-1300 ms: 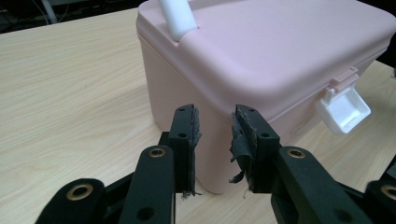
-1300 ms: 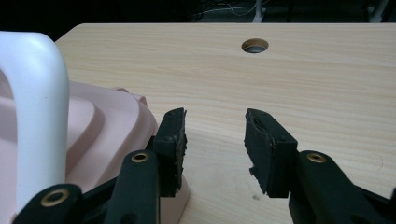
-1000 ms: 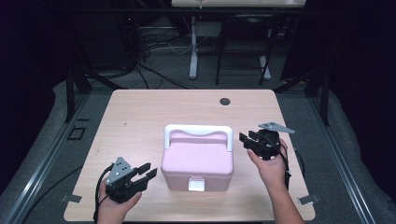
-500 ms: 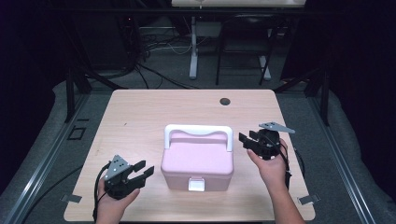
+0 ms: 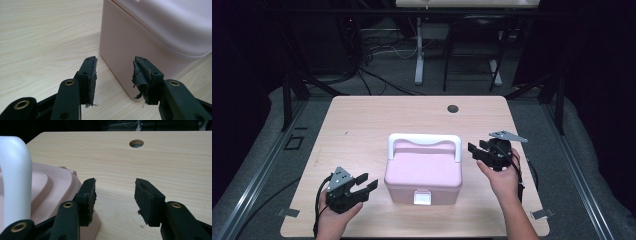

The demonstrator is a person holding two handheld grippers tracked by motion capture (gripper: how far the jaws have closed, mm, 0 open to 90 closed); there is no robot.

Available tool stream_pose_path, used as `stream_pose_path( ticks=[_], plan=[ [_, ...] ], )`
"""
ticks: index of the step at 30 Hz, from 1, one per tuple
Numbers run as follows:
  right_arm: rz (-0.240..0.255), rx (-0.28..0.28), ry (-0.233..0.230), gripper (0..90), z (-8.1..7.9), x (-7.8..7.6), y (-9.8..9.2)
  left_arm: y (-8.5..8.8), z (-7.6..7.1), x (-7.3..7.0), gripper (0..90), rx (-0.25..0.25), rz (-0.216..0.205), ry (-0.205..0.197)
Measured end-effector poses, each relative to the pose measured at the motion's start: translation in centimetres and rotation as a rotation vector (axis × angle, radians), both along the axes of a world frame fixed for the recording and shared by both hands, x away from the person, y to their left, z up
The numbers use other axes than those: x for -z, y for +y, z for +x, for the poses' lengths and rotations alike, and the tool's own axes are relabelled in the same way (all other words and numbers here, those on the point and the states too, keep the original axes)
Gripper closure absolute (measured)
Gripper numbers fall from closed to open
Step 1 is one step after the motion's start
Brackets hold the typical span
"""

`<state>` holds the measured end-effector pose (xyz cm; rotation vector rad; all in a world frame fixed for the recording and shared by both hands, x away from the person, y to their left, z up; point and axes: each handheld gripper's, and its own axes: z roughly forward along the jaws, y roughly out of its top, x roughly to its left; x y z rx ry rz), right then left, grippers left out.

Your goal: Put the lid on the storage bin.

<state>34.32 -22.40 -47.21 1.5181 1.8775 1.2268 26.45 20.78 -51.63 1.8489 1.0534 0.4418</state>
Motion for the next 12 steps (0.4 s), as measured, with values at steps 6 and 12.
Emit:
stream_pose_path(
  ticks=[6, 12],
  plan=[
    [0.004, -0.001, -0.002, 51.0, 0.0, -0.1, -0.1, 0.0, 0.1, 0.3, 53.1, -0.001, 0.005, 0.006],
    [0.033, -0.021, -0.036, 51.1, -0.7, -1.3, -0.4, 0.0, 0.3, 0.2, 52.5, -0.002, 0.005, 0.007]
  ],
)
